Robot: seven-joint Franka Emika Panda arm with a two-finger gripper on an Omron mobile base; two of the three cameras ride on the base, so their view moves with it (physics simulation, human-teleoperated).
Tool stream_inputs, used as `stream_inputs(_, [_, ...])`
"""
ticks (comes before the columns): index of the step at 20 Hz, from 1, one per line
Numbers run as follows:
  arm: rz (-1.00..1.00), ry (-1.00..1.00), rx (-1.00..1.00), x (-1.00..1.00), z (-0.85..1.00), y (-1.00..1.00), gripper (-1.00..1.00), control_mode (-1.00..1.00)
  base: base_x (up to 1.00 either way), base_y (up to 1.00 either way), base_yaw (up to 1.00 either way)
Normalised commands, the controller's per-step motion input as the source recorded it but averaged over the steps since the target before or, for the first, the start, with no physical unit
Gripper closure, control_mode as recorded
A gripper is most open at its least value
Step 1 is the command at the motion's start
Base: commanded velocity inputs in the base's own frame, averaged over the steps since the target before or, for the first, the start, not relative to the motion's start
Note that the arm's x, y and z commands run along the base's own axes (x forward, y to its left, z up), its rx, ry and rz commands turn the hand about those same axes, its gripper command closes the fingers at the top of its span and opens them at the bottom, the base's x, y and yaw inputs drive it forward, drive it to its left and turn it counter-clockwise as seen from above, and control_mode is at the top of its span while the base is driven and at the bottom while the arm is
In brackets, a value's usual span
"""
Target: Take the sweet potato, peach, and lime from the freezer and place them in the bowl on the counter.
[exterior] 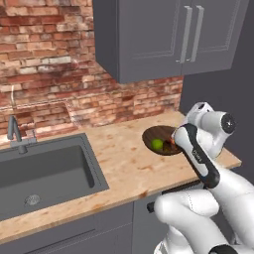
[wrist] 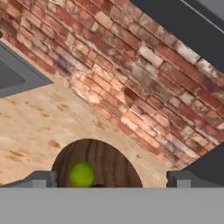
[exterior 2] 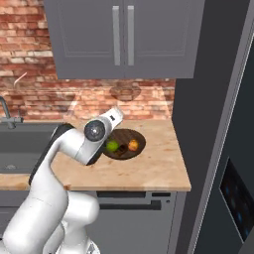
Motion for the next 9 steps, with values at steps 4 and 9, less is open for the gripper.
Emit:
stream_inputs(4, [0.0,-0.3,0.0,-0.85,0.37,0.0,-1.0,-1.0,0.0,0.0,0.0])
stream_inputs(9, [0.0,-0.3,0.0,-0.8,0.35,0.0,-1.0,-1.0,0.0,0.0,0.0])
